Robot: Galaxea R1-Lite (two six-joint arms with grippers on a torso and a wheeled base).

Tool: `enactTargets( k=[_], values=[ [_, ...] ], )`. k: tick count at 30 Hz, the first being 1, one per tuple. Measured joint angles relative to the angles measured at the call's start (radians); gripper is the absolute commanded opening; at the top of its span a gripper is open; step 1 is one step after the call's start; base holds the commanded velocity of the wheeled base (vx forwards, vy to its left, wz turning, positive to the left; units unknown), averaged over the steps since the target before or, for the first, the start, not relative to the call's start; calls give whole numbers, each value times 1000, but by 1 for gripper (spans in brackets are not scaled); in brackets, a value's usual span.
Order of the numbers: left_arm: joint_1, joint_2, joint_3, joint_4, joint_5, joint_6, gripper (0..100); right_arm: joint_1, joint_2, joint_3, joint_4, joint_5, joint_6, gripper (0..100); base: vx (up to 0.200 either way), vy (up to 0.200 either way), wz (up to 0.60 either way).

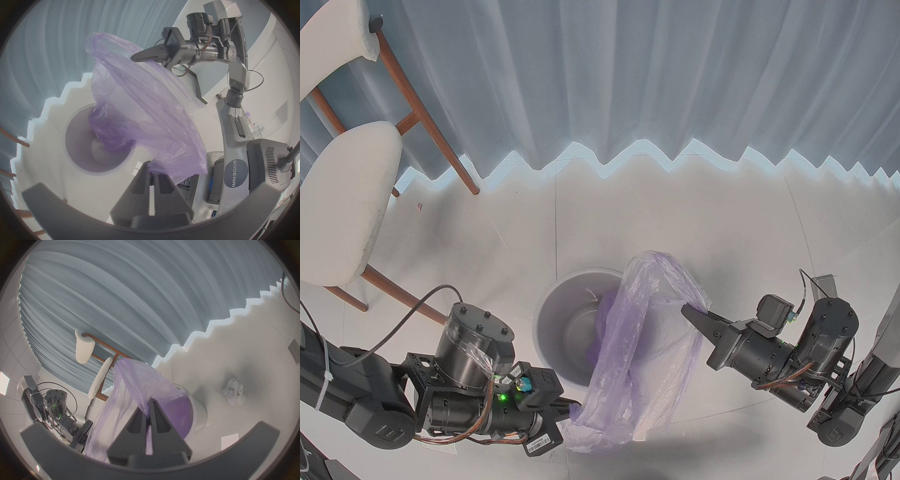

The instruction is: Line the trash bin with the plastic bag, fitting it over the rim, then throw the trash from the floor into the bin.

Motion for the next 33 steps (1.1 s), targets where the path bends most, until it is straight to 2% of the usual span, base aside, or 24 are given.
enactTargets(
  k=[10, 18, 21, 27, 30, 33],
  values=[
    [131, -25, -24, 27, 7, -17, 0, -22, 6, -2, 0, 5, 0, 0, 0, 0, 0],
    [156, -72, -36, 37, -3, -239, 0, -38, 8, -6, 0, 25, 1, 0, 0, 0, 0],
    [154, -98, -41, 23, -50, -314, 0, -39, 10, -4, 0, 29, 2, 0, 0, 0, 0],
    [199, -164, -19, -36, -237, -397, 0, -37, 13, -2, 0, 31, 3, 0, 0, 0, 0],
    [231, -187, 24, -119, -267, -423, 0, -33, 15, -2, 0, 31, 3, 0, 0, 0, 0],
    [248, -198, 69, -216, -276, -496, 0, -30, 16, 0, 0, 31, 4, 0, 0, 0, 0]
  ],
)
